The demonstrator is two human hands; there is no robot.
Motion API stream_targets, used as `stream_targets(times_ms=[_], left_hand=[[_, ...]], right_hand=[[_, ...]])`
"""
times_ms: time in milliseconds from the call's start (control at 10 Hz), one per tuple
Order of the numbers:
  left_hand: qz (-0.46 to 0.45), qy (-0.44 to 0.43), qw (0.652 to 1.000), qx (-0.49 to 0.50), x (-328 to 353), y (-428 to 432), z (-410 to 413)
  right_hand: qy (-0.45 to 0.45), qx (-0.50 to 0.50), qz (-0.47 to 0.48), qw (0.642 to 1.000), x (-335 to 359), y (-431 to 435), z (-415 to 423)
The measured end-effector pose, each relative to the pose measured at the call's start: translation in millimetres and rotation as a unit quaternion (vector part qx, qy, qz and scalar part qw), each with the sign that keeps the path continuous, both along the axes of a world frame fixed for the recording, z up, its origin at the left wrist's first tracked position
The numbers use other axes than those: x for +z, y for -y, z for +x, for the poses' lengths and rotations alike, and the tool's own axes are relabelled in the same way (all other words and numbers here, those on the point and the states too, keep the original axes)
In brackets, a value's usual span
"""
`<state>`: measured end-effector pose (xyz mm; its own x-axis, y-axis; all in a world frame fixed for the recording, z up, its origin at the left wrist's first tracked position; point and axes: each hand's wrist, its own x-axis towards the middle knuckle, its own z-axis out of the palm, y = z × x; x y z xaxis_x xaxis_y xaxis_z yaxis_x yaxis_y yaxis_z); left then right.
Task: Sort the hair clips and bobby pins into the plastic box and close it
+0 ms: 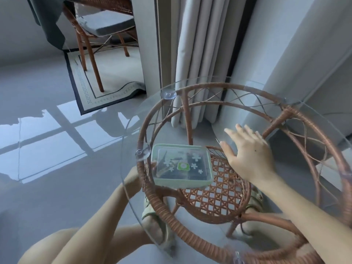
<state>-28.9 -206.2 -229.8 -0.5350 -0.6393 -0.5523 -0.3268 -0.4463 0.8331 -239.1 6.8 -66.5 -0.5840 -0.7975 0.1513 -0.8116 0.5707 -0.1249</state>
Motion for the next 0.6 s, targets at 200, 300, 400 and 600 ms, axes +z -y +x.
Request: stream_targets(times_ms=[200,300,400,600], left_hand=[[0.028,-0.028,0.988,-0.151,-6,-32,-75],[-0.006,-0.003,0.981,-0.196,-14,-46,-102],[-0.006,0.007,0.974,-0.227,-25,-54,-116],[-0.005,0.007,0.981,-0.192,-40,-50,-113]], right_hand=[[0.002,-0.005,0.005,1.000,-3,1,-2],[0.004,-0.004,0.002,1.000,-3,0,-1],[0.003,-0.003,0.000,1.000,-3,1,-2],[0.002,-0.008,0.000,1.000,-4,0,-2]])
